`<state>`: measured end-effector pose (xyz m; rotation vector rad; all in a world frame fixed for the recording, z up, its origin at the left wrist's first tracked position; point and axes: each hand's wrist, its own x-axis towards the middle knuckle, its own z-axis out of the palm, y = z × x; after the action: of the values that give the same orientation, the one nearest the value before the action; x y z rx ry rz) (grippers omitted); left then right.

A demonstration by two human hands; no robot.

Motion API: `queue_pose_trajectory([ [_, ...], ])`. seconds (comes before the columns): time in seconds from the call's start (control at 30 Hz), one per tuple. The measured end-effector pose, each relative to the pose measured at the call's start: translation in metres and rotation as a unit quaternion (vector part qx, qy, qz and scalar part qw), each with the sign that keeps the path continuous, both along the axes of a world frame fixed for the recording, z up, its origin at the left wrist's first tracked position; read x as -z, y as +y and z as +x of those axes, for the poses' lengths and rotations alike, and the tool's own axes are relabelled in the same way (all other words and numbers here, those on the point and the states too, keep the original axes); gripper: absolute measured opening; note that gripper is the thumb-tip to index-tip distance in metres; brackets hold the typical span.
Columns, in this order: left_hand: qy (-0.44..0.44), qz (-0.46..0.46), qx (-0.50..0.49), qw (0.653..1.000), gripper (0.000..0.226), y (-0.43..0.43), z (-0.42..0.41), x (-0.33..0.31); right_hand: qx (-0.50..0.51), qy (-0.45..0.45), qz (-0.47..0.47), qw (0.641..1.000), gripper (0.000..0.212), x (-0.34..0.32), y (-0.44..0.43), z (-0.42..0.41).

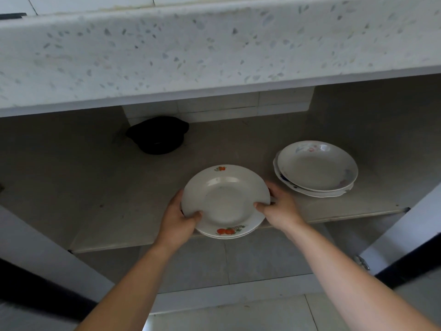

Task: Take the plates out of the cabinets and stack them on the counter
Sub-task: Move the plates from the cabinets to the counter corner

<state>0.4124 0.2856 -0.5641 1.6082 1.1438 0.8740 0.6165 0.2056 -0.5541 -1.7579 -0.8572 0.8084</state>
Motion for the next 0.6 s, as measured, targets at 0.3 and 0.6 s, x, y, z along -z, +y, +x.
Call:
queue_pose_trajectory([
  [0.3, -0.002, 0.022, 0.002, 1.000, 0.055, -0.029, -0.005, -0.007, 0.020, 0.047, 0.021, 0.998, 0.051, 0.002, -0.019, -0.006],
  [0.6, 0.028, -0.026, -0.052, 0.998, 0.070, -0.107, -0.032, -0.050, 0.014, 0.052, -0.054, 0.997, 0.062, -0.045, -0.094, -0.037],
])
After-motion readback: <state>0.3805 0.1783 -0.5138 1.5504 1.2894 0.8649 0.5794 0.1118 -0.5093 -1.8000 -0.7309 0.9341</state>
